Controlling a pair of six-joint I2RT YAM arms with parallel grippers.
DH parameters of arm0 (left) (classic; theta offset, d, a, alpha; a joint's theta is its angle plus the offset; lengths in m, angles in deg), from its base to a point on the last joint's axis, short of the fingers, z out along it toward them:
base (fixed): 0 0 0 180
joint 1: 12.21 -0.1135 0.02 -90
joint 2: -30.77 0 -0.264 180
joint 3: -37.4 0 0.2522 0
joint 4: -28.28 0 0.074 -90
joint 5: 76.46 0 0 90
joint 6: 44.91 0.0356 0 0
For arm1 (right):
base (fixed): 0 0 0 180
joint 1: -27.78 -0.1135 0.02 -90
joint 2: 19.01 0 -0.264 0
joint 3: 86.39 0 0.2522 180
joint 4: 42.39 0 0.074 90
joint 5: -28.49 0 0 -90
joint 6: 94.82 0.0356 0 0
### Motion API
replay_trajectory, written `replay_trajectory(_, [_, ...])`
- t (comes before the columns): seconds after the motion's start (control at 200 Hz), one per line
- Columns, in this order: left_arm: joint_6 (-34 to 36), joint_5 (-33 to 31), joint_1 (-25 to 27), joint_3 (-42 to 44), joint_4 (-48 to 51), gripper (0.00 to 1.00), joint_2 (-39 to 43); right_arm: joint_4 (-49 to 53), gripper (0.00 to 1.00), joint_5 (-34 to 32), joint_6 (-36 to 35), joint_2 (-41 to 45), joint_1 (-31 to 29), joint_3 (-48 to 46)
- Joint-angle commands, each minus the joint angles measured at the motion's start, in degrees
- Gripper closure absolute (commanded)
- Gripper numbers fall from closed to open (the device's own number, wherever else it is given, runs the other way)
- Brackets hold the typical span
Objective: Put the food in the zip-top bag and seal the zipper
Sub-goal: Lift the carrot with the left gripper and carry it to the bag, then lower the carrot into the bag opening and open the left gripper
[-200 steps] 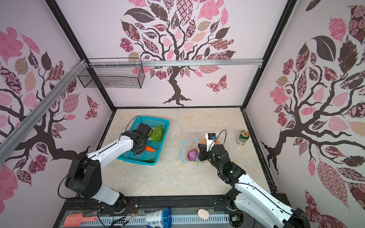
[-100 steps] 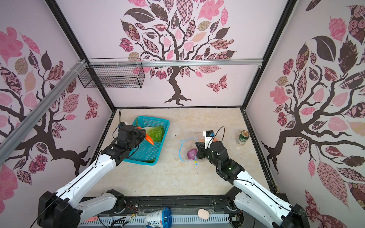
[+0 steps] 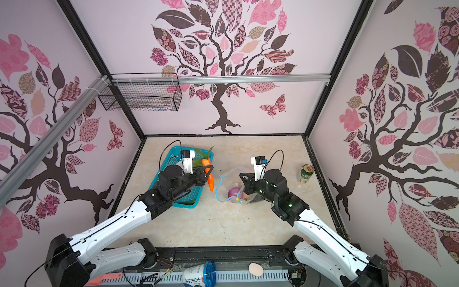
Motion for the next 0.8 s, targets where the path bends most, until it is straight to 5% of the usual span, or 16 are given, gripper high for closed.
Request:
replay_trajectory(0.0, [6.1, 0.5, 3.2, -0.4, -7.7, 1.0, -0.6, 0.5, 1.0, 2.8, 0.9, -0.6, 0.0, 3.6])
replay_trajectory(0.49, [17.1, -3.1, 9.4, 2.6, -23.6, 1.0, -12.1, -1.3, 1.0, 1.9, 5.3, -3.2, 0.0, 2.5])
replay_trajectory(0.795, [24.3, -17.4, 16.3, 6.6, -31.2, 1.0, -15.4, 1.2, 1.0, -1.1, 8.8, -6.4, 0.1, 4.7])
